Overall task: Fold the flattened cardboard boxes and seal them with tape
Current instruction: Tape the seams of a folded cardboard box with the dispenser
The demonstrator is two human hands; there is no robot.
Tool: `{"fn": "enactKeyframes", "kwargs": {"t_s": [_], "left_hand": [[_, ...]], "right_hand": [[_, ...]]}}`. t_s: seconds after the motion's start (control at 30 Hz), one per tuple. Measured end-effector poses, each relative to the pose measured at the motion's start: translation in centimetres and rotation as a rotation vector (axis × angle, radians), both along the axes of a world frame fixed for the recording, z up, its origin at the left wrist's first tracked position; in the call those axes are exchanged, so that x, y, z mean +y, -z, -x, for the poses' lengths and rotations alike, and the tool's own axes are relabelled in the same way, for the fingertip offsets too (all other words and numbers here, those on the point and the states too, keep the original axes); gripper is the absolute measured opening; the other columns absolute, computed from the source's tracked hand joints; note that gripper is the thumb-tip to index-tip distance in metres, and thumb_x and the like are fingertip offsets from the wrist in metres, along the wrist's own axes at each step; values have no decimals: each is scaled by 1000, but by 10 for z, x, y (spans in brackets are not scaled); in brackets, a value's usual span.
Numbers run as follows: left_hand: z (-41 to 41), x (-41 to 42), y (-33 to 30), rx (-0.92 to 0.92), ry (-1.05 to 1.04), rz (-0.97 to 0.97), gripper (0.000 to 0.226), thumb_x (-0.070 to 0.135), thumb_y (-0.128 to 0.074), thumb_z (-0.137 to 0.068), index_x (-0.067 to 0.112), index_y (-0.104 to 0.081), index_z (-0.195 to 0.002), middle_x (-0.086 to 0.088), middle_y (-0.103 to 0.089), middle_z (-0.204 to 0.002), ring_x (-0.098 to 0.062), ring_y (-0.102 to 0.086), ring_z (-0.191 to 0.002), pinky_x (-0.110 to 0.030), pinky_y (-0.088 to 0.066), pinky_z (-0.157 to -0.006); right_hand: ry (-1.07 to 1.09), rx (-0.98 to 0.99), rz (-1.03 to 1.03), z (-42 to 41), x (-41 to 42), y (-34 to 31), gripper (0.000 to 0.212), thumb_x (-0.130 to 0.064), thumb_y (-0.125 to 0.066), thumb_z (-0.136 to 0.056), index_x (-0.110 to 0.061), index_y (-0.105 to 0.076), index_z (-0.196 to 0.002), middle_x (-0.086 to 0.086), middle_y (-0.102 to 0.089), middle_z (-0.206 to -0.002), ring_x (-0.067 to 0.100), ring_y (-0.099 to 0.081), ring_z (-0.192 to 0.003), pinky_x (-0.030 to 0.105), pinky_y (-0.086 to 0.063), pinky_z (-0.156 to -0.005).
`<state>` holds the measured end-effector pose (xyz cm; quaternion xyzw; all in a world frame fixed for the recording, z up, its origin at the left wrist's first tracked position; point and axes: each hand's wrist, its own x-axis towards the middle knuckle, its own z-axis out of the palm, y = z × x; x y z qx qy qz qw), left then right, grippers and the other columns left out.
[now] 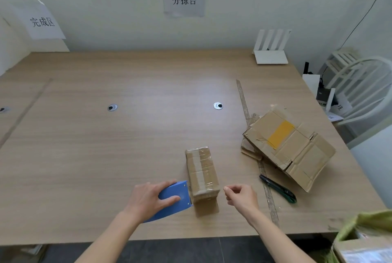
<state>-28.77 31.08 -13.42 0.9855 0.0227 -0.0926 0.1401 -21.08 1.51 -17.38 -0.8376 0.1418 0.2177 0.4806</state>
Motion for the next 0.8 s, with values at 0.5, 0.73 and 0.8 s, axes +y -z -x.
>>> {"fn": "enactKeyframes", "kwargs": {"t_s": [0.5, 0.73, 0.8], "left_hand": [[3, 2, 31, 22, -76, 60, 64, 89, -32, -73, 64, -43, -132, 26, -69, -98, -2, -61, -79, -17, -41, -64], [6, 2, 31, 52, -100, 117, 58, 86, -40, -77, 65, -43, -131, 32, -63, -91, -4, -59, -78, -14, -39, -63], [7, 4, 27, 55, -115, 119, 54, 82, -44, -79, 64, -45, -131, 32, -60, -89, -2, -58, -77, -14, -38, -63]], "right_hand": [[72, 317, -144, -19, 15, 13, 12, -19, -73, -92, -8, -74, -98, 11, -73, -98, 23, -74, -87, 38, -65, -73], [126, 246, -42, -22, 30, 20, 63, -31, -84, -82, -15, -58, -137, 4, -65, -111, 24, -69, -98, 33, -64, -68], [57, 113, 121, -20, 34, 20, 69, -38, -79, -85, -18, -51, -144, 2, -62, -125, 24, -62, -116, 37, -59, -90]]}}
